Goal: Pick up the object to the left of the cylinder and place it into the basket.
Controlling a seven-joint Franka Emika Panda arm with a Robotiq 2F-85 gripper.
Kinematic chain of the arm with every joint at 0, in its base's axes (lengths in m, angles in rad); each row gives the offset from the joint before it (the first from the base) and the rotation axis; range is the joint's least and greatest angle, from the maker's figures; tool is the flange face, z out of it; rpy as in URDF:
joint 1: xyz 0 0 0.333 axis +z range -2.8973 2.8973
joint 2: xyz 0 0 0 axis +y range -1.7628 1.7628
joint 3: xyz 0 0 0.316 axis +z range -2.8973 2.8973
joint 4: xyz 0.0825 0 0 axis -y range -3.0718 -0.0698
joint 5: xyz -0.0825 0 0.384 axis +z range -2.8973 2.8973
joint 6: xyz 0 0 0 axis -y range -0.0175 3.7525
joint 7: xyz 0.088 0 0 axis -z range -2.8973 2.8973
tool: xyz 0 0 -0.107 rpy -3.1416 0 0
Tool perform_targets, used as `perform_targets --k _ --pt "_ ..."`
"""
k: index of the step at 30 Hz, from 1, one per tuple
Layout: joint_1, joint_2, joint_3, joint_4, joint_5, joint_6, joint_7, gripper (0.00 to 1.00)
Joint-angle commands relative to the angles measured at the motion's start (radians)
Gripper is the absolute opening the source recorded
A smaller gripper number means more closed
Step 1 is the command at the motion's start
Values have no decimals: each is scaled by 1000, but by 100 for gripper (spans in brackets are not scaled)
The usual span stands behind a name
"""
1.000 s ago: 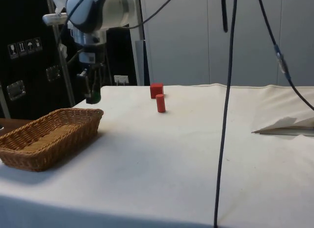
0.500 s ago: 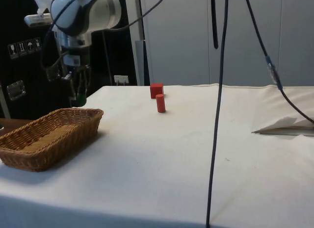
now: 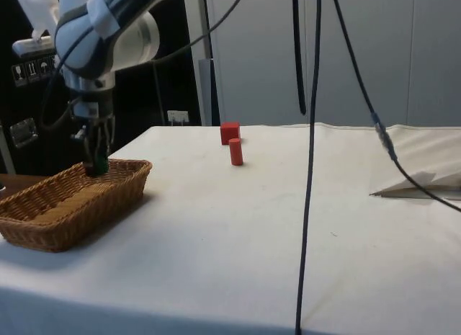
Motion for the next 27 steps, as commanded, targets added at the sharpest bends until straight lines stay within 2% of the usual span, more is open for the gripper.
perform_targets --k 1,2,3,6,9,16,23,25,26,27 --pt "-8 19 9 19 9 1 -5 0" --pt "0 12 0 10 5 1 0 0" --pt "-8 29 9 27 14 2 -5 0" --pt "-7 51 8 44 24 4 -5 0" --pt "1 71 6 51 32 9 1 0" --pt "15 70 3 43 30 12 10 0" --pt "19 73 2 48 28 6 14 0" --pt "19 74 2 49 28 5 14 16" --pt "18 73 3 48 28 4 10 30" --pt "19 74 2 49 28 5 14 30"
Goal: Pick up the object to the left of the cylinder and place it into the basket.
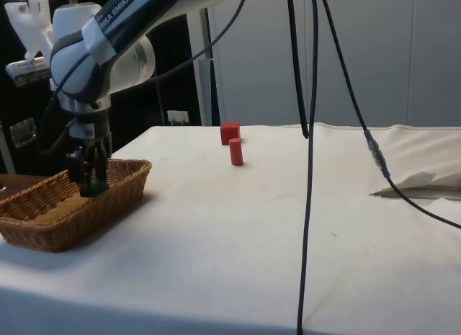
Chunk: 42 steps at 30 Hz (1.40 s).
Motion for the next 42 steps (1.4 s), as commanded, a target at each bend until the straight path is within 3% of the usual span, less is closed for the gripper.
perform_targets --k 1,2,6,7,18,24,25,26,32,34,35,36,42 --pt "1 1 -1 1 0 0 4 39" --pt "2 1 -2 2 0 0 4 59" --pt "2 2 -2 2 0 -1 5 97" --pt "2 2 -2 2 0 -1 5 100" --pt "0 -2 -1 0 0 -2 -2 100" --pt "20 -35 -17 -40 -6 -2 -16 100" --pt "11 -22 -13 -18 -3 -10 -13 100" --pt "23 -40 -19 -47 -6 -2 -18 100" --pt "38 -81 -26 -93 -18 2 -30 100" --pt "41 -95 -26 -108 -25 4 -32 100" --pt "28 -83 -20 -84 -25 -10 -29 100" --pt "45 -110 -27 -123 -32 3 -34 100" --pt "55 -162 -27 -171 -55 4 -36 100"
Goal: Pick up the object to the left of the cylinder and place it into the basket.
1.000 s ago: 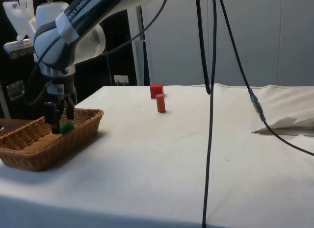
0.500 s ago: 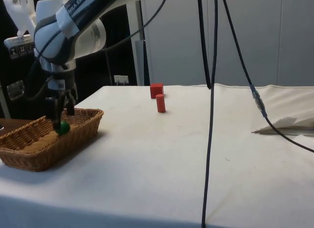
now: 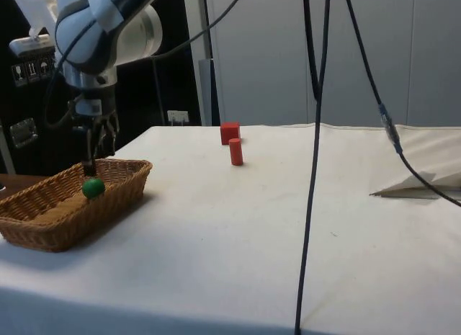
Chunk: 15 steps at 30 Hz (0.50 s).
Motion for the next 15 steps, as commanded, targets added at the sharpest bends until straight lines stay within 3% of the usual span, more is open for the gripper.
perform_targets --k 1,2,3,11,12,13,15 --pt "14 -23 -7 -33 -6 13 -3 100" --pt "2 -8 0 -8 -4 0 0 100" --pt "17 -37 -6 -47 -13 14 -3 100" --pt "31 -95 -3 -111 -27 17 -11 100" --pt "22 -82 0 -90 -26 2 -7 100" --pt "33 -101 -3 -119 -26 18 -13 100" --pt "35 -112 -1 -133 -25 21 -17 100"
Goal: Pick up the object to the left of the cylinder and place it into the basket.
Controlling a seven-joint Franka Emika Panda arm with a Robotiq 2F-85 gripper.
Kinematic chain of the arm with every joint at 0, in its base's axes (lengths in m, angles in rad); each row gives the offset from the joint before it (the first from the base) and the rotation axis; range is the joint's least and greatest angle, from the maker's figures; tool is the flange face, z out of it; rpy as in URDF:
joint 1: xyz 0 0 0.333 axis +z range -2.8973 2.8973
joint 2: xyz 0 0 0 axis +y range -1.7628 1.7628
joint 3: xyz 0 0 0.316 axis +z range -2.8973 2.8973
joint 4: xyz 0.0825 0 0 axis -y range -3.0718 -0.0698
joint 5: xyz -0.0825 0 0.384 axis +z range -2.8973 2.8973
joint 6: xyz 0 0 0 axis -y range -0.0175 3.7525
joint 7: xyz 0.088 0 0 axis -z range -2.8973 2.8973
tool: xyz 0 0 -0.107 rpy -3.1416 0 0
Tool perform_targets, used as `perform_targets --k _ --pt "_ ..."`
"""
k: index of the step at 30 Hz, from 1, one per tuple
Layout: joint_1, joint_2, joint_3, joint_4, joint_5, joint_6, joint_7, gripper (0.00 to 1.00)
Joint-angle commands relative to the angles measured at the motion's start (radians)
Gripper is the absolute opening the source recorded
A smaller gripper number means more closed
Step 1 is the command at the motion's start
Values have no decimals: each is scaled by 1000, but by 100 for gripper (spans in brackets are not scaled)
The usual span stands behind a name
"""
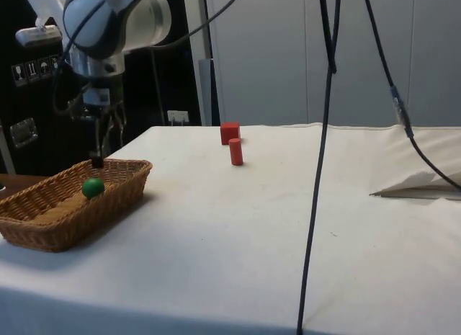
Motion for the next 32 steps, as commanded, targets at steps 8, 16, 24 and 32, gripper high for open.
perform_targets --k 8,16,24,32 --pt "19 -70 -6 -71 -4 18 -17 100" --pt "29 -131 -7 -125 -11 20 -28 100" --pt "38 -186 -8 -175 -15 22 -42 100" --pt "30 -225 1 -202 -19 3 -56 100"
